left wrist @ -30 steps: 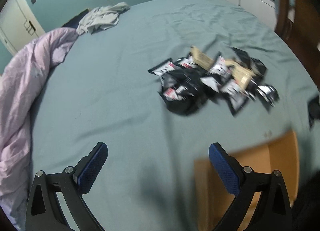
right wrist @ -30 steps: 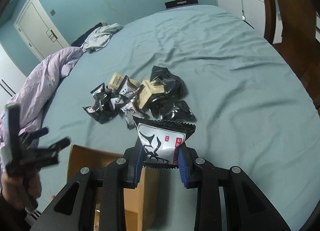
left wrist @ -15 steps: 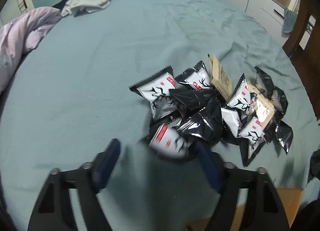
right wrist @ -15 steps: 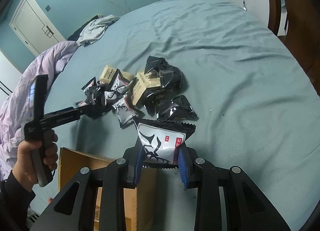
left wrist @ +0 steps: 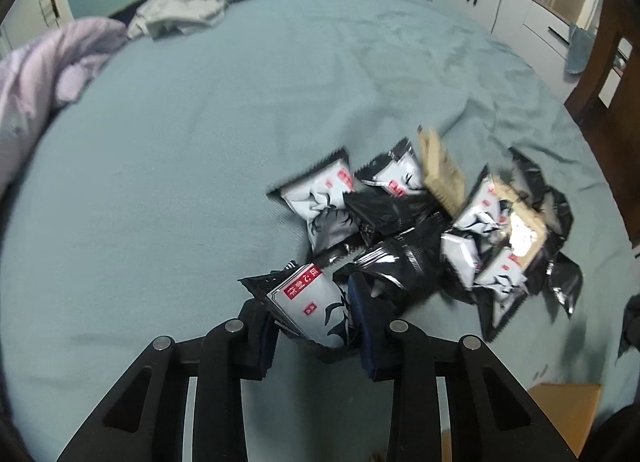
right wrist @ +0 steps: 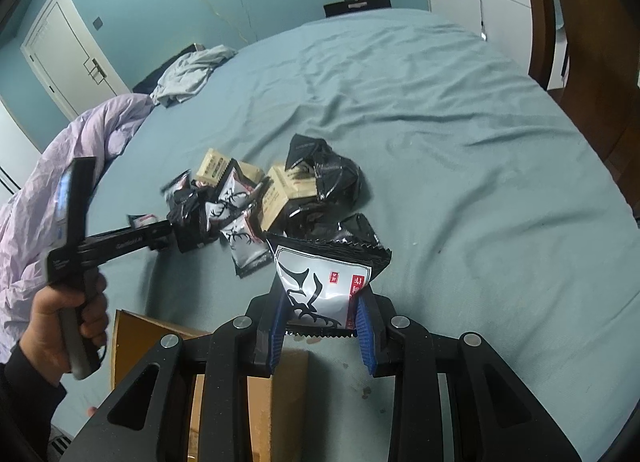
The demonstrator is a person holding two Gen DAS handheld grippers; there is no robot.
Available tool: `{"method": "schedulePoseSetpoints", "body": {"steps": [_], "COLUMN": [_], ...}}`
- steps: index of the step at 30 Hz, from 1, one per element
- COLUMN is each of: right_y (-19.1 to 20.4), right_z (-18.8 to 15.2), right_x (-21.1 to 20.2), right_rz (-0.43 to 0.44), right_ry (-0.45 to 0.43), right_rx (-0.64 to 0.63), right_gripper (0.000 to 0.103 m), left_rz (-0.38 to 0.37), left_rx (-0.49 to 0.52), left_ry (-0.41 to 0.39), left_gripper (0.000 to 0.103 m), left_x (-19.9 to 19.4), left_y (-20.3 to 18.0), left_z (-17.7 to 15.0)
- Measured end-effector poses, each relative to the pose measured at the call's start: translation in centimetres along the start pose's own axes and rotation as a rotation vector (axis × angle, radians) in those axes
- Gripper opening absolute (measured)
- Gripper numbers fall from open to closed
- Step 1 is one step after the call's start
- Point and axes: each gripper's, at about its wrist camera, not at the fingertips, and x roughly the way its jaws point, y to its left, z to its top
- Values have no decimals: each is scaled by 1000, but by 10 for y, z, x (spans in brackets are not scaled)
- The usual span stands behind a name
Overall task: Organize snacks
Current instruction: 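Grasp a white packet with the left tool while the right tool holds its packet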
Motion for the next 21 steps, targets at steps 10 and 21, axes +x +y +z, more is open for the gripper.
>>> {"method": "schedulePoseSetpoints", "body": {"steps": [10,21], "right_y": [-3,0], "right_z": [-10,-17], "right_x": [-25,-43], "right_rz": [5,83], "right_ry": [-58,-66], "right_rx": [2,-16], "right_gripper": [29,29], "left_rz": [9,-60], "left_rx": [113,199], "left_ry": [-150,-139], "left_gripper": [31,31], "left_x": [-99,-155], "left_y": [-33,-65], "left_z": [-21,-86]}}
